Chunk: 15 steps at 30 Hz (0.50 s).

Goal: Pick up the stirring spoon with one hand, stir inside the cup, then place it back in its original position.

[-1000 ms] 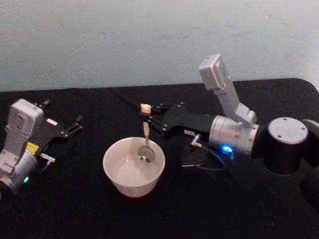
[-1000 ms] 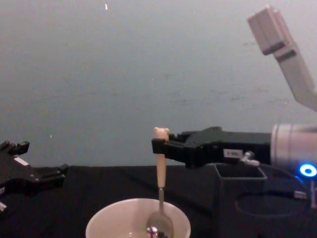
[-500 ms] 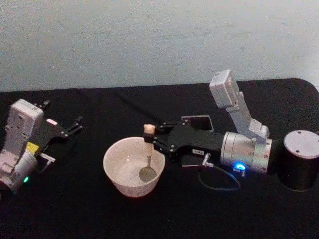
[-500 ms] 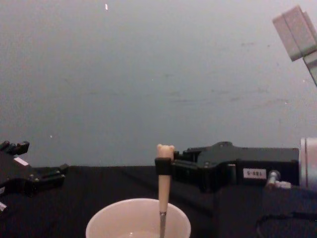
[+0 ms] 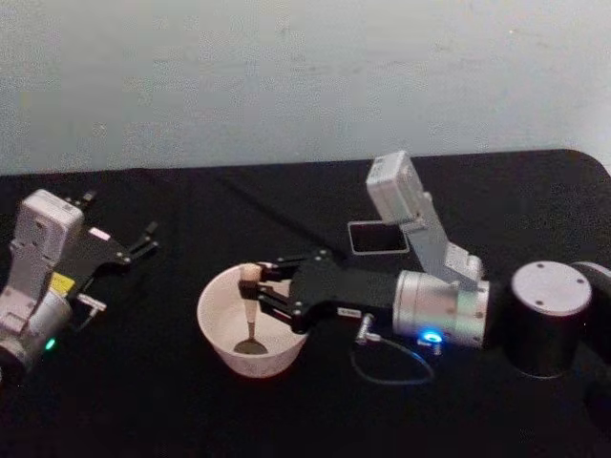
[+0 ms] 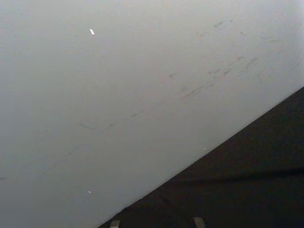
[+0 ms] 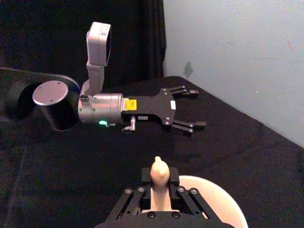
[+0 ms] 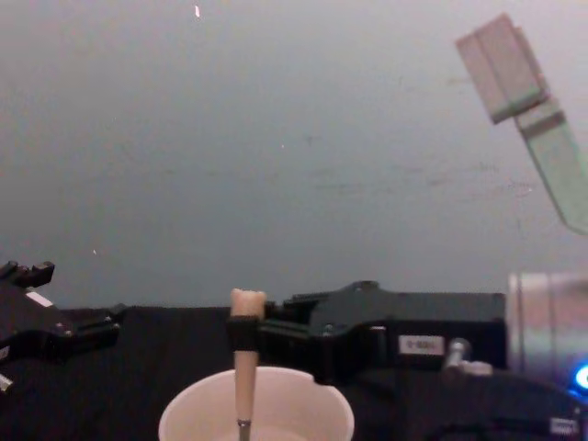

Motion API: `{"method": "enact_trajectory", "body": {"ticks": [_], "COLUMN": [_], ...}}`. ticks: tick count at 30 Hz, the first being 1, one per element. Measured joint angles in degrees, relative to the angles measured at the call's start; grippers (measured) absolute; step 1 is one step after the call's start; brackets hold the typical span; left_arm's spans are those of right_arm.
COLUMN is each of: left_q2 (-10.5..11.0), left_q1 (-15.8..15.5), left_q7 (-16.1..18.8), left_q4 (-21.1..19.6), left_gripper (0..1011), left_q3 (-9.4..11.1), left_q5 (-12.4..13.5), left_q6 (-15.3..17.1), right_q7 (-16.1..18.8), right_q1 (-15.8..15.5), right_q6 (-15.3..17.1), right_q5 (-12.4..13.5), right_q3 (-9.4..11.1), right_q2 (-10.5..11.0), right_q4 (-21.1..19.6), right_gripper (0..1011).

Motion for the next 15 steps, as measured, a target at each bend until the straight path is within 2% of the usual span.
{"method": "enact_trajectory", "body": {"ticks": [7,15], "left_q2": [0.0,0.0], "left_q1": [0.0,0.0], "left_q7": [0.0,0.0], "left_q4": [0.0,0.0], "left_gripper": [1001,1001], "left_q3": [0.0,0.0], "left_q5": [0.0,0.0], "left_q6": [0.0,0.0], "right_q7": [-1.9,-4.3], "right_q1": [2.2,4.7], "right_q6": [-0.1,0.1], "right_q5": [-1.6,-2.9], "right_q3": [-1.2,-1.0], "right_q2": [-3.3,-6.7], "right_q4": [3.6,8.7], "right_gripper": [211,211]}}
